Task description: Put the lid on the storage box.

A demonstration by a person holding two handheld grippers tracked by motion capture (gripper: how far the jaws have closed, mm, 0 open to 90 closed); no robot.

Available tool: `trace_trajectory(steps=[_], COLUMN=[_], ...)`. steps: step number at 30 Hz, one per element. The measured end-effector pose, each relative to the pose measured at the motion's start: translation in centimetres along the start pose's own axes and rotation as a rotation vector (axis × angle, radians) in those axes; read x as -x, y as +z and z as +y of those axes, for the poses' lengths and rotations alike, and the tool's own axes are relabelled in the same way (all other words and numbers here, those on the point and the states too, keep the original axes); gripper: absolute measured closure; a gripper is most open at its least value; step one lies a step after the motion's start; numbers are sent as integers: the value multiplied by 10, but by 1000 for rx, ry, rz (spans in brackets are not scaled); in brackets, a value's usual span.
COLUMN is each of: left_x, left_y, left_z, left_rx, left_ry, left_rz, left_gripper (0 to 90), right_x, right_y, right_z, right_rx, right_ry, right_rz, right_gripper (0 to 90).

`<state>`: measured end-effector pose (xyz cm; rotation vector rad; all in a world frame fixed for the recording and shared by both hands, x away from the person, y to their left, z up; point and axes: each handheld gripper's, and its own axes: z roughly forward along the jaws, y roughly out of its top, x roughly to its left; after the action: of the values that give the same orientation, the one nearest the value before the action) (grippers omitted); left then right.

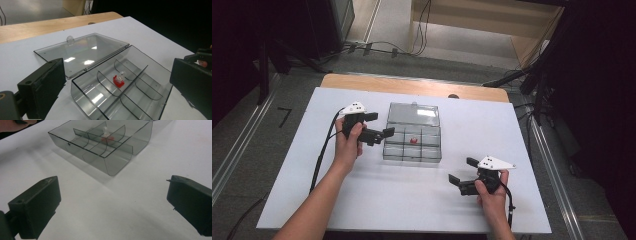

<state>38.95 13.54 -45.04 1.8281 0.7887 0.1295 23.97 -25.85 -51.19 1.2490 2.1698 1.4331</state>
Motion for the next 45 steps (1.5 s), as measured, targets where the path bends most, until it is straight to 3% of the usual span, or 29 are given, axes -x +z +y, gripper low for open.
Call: trace_trajectory(steps=[11,20,26,29,33,39,45], left_x=[-15,-29,-42,-47,-52,-55,-62], left_y=[21,35,36,38,40,48,52], left_z=[1,1,4,4,4,3,-1], left_rx=[-50,-72,-61,-85,-93,-121,-120], left_ry=[-42,-112,-192,-203,-226,-250,-291], left_rz=[49,78,95,96,88,85,88], left_gripper=[31,74,162,189,218,277,322], right_x=[0,-1,-1,-1,-5,-3,2], right_y=[0,3,5,5,6,9,16], right_z=[0,0,0,2,7,18,37], right_rx=[1,-6,-5,-1,-5,17,6], right_ry=[3,0,5,10,-15,-1,-9], right_rz=[3,11,21,32,48,60,55], right_gripper=[0,0,0,0,0,0,0])
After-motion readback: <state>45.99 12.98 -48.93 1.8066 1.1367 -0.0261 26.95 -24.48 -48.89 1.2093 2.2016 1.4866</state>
